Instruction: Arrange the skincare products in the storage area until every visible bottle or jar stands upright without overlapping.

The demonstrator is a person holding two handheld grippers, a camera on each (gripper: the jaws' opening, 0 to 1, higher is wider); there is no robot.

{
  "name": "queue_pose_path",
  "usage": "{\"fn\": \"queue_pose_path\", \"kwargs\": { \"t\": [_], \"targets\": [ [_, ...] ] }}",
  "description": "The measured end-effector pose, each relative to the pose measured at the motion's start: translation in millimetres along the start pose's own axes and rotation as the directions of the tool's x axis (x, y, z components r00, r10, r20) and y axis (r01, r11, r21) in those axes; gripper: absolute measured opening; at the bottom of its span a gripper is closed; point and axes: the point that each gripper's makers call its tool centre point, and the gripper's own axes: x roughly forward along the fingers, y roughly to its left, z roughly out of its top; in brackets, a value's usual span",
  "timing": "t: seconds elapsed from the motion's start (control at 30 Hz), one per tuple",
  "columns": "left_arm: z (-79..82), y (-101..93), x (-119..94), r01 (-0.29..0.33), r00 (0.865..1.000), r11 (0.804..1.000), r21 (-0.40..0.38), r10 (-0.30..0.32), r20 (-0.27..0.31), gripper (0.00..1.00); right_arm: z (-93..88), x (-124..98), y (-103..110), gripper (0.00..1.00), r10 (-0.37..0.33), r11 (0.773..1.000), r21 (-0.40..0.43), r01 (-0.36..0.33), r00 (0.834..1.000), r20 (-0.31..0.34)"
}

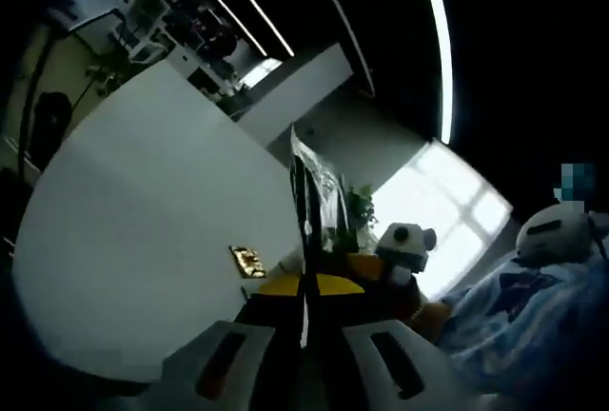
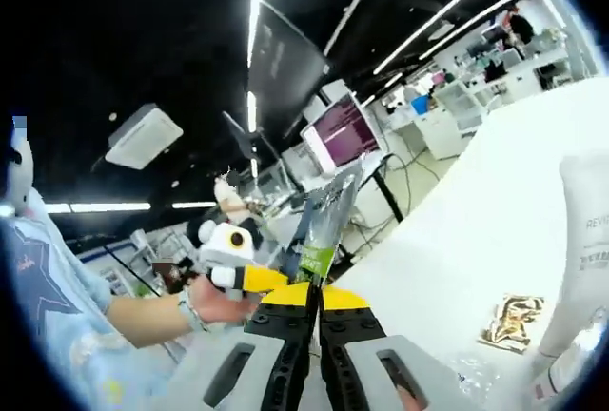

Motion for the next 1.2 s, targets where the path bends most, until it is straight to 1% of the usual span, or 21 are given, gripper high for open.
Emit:
{"fn": "queue_pose_path", "kwargs": {
  "t": [0.03,0.07,0.1,0.13,0.17,0.27,0.33,0.4,0.43,0.47,0.5,0.53,0.6,0.67,0.7,0.73,0.77,0.93,1.1,1.17,1.2],
  "targets": [
    [-1.9,4.3,2,-0.028,1.0,1.0,0.012,0.028,-0.013,0.0,-6.4,3,-5,0.0,-0.044,0.997,-0.058,0.043,0.999,-0.025],
    [-5.0,11.0,4,-0.069,0.997,0.997,0.029,0.07,-0.034,0.0,-11.7,4,-9,0.0,-0.072,0.994,-0.082,0.068,0.996,-0.047],
    [-7.5,14.4,5,-0.091,0.994,0.995,0.049,0.093,-0.049,0.0,-18.7,7,-15,0.0,-0.106,0.991,-0.091,0.1,0.992,-0.07],
    [-11.4,18.8,7,-0.116,0.99,0.992,0.052,0.119,-0.073,0.0,-21.1,8,-17,0.0,-0.117,0.989,-0.095,0.11,0.99,-0.081],
    [-13.2,20.8,9,-0.123,0.988,0.991,0.056,0.128,-0.083,0.0,-26.9,10,-22,0.0,-0.144,0.987,-0.089,0.135,0.984,-0.104],
    [-14.9,31.7,16,-0.155,0.982,0.986,0.054,0.16,-0.096,0.0,-34.8,13,-32,0.0,-0.188,0.981,-0.078,0.179,0.974,-0.13],
    [-17.0,41.3,20,-0.187,0.975,0.981,0.046,0.191,-0.114,0.0,-45.5,16,-44,0.0,-0.242,0.968,-0.108,0.225,0.954,-0.177],
    [-19.3,49.6,24,-0.216,0.966,0.975,0.047,0.221,-0.133,0.0,-54.6,19,-52,0.0,-0.27,0.961,-0.118,0.25,0.939,-0.213],
    [-20.7,55.8,25,-0.237,0.959,0.97,0.05,0.242,-0.148,0.0,-57.5,21,-54,0.0,-0.276,0.959,-0.126,0.253,0.935,-0.224],
    [-22.1,62.3,28,-0.26,0.95,0.964,0.058,0.266,-0.161,0.0,-62.1,23,-59,0.0,-0.285,0.956,-0.143,0.256,0.926,-0.247],
    [-24.4,65.5,31,-0.272,0.944,0.96,0.069,0.28,-0.173,0.0,-63.6,25,-62,0.0,-0.293,0.953,-0.154,0.26,0.923,-0.251],
    [-25.0,68.9,33,-0.284,0.94,0.956,0.075,0.293,-0.175,0.0,-65.5,27,-68,0.0,-0.307,0.946,-0.189,0.264,0.917,-0.256],
    [-23.4,80.1,35,-0.303,0.932,0.948,0.094,0.316,-0.18,0.0,-67.8,30,-75,0.0,-0.327,0.936,-0.221,0.273,0.909,-0.259],
    [-23.7,86.7,36,-0.335,0.918,0.936,0.107,0.35,-0.186,0.0,-72.4,35,-80,0.0,-0.334,0.932,-0.237,0.274,0.904,-0.266],
    [-24.5,88.3,37,-0.344,0.914,0.932,0.11,0.36,-0.19,0.0,-75.1,36,-82,0.0,-0.339,0.929,-0.247,0.275,0.9,-0.274],
    [-25.2,92.6,38,-0.363,0.904,0.924,0.121,0.38,-0.197,0.0,-78.5,37,-84,0.0,-0.346,0.924,-0.268,0.274,0.895,-0.28],
    [-25.7,94.6,39,-0.37,0.899,0.92,0.129,0.389,-0.2,0.0,-80.6,38,-85,0.0,-0.351,0.92,-0.28,0.273,0.893,-0.283],
    [-33.5,105.1,41,-0.408,0.864,0.894,0.184,0.443,-0.238,0.0,-91.2,39,-89,0.0,-0.368,0.905,-0.337,0.26,0.876,-0.313],
    [-40.1,113.7,45,-0.43,0.845,0.88,0.204,0.471,-0.253,0.0,-97.9,40,-99,0.0,-0.4,0.881,-0.391,0.264,0.858,-0.322],
    [-40.7,116.9,46,-0.441,0.836,0.872,0.213,0.485,-0.257,0.0,-100.4,40,-102,0.0,-0.416,0.869,-0.42,0.263,0.848,-0.329],
    [-38.8,120.4,45,-0.455,0.828,0.862,0.225,0.502,-0.25,0.0,-103.9,38,-105,0.01,-0.432,0.858,-0.443,0.261,0.833,-0.345]
  ]
}}
